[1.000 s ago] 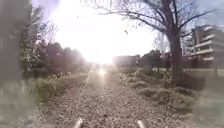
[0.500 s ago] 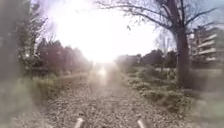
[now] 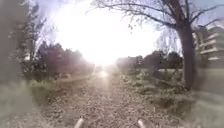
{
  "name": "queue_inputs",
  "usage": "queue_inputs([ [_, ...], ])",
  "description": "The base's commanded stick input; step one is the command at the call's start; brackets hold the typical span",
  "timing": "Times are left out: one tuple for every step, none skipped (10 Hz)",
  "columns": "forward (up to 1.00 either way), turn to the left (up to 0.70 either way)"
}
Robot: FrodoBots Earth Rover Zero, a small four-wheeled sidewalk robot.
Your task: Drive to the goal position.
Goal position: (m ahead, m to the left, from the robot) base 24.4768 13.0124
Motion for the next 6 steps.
queue_inputs([
  [0.50, 0.00],
  [0.50, 0.00],
  [0.50, 0.00],
  [0.50, 0.00],
  [0.50, 0.00],
  [0.50, 0.10],
])
